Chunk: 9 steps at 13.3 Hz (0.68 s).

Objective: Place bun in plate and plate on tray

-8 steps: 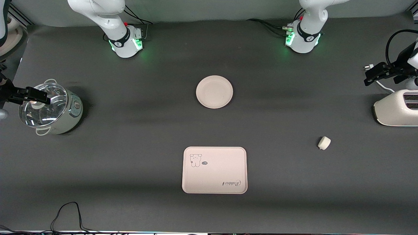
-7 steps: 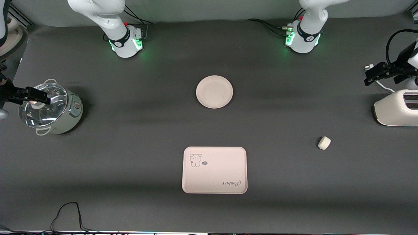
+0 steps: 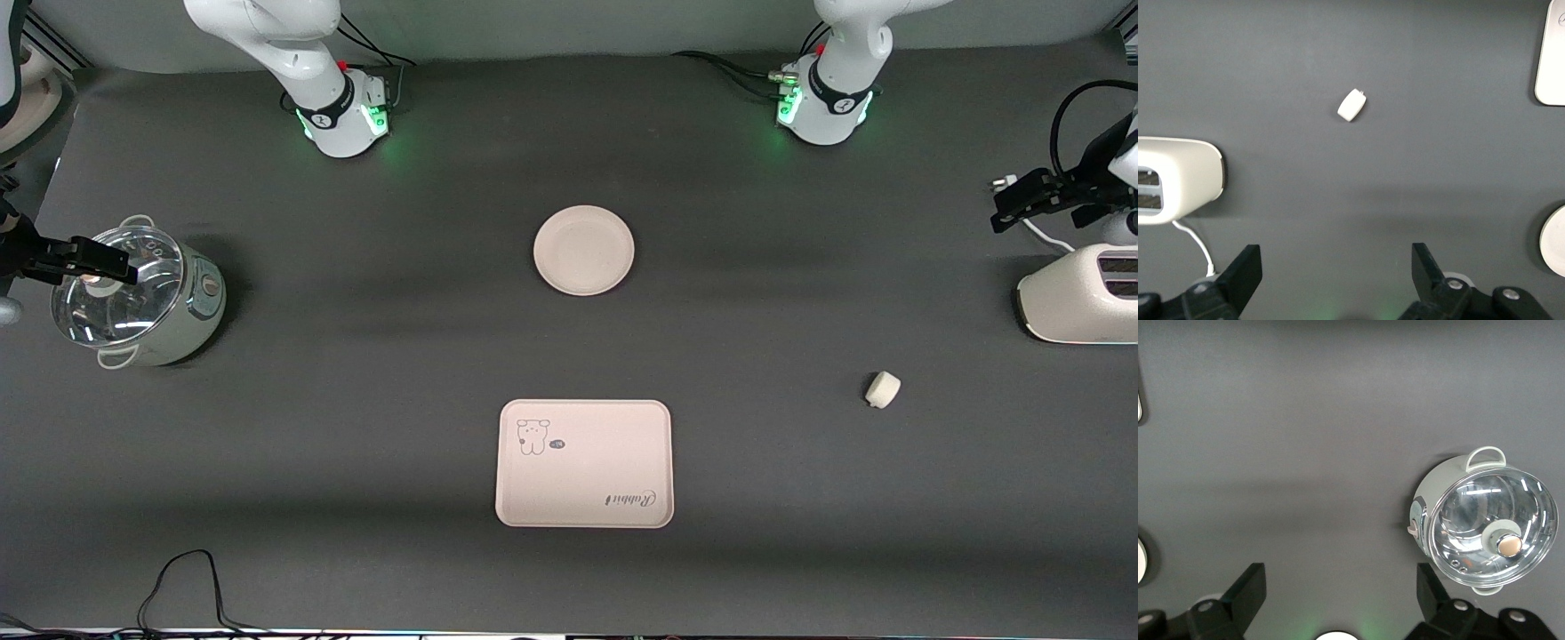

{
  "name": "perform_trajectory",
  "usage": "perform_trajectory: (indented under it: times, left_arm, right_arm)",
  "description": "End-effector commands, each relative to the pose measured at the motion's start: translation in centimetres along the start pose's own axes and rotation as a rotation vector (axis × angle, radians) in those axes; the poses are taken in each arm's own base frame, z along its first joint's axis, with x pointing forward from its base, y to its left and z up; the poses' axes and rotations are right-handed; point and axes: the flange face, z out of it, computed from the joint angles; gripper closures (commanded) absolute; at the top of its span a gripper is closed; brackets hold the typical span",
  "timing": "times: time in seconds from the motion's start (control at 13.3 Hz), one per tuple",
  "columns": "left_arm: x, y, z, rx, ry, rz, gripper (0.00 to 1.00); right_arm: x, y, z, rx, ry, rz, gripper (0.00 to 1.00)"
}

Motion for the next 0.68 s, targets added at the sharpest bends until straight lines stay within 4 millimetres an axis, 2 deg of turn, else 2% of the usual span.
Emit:
perform_trajectory:
  times: [0.0, 0.23, 0.45, 0.6]
  left_arm:
    - [3.3, 0.8, 3.5, 0.010, 0.016, 0.053, 0.00]
    - [6.1, 1.1, 7.9, 0.009, 0.002, 0.160, 0.00]
    - [8.7, 2.2, 16.0, 0.067, -0.031, 0.279, 0.00]
    - [9.2, 2.2, 21.0, 0.055, -0.013, 0.303, 0.00]
  right_arm:
    - [-0.4, -0.2, -0.3, 0.000, 0.003, 0.020, 0.00]
    - [-0.4, -0.2, -0.3, 0.000, 0.003, 0.020, 0.00]
    - [-0.5, -0.2, -0.1, 0.000, -0.001, 0.020, 0.00]
    - [-0.4, -0.2, -0.1, 0.000, 0.000, 0.020, 0.00]
